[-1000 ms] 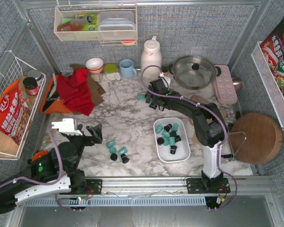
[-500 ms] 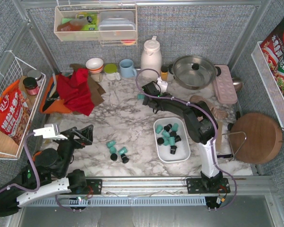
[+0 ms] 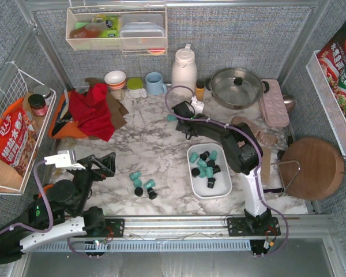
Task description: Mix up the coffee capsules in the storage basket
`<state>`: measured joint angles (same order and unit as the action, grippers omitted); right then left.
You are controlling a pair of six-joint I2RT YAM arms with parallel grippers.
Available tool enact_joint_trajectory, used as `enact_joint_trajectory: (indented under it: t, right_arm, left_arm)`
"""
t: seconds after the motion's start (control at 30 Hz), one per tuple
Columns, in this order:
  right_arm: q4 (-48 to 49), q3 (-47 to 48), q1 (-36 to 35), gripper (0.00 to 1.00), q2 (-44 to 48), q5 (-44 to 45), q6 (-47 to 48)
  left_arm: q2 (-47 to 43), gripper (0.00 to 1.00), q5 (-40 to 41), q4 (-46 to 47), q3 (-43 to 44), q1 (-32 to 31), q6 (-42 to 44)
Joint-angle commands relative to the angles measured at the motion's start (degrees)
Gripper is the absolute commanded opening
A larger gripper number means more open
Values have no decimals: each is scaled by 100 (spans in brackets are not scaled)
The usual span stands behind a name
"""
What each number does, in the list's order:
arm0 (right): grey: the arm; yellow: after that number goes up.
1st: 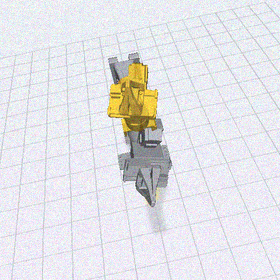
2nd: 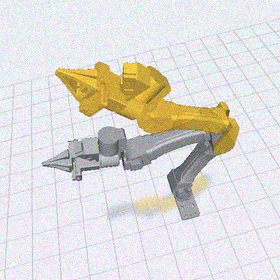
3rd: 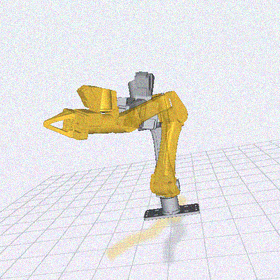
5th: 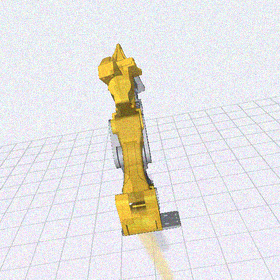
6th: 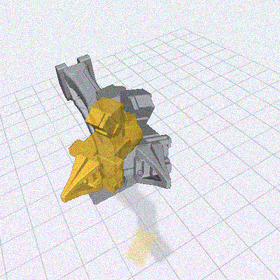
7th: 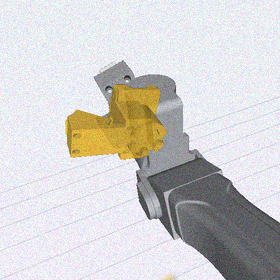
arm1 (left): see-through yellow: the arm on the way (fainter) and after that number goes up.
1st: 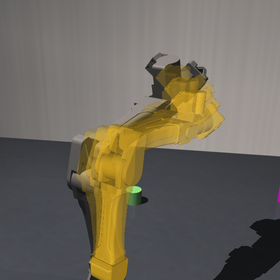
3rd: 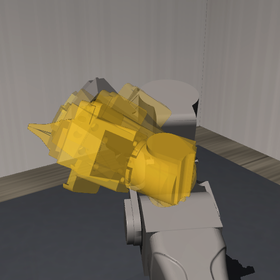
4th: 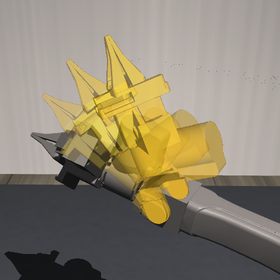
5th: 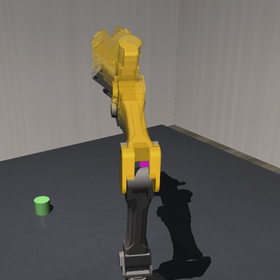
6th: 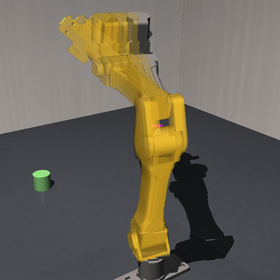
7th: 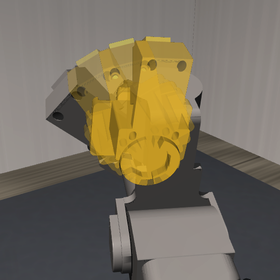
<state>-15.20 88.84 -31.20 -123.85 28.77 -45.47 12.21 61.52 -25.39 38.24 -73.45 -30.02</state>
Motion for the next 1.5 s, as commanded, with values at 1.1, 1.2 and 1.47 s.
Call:
enact_joint_trajectory:
  t: [1.1,1.2,1.47]
  right_arm:
    - [-836,-2264,-762,47,3526,855,1744]
    - [-1173,-2897,-839,47,4286,792,1625]
    - [-1871,-4226,-902,49,5946,322,1224]
  left_arm:
    - [-28,99,49,-72,30,-2,-14]
    - [6,99,52,-48,17,-2,-1]
    - [172,99,79,-24,1,-2,19]
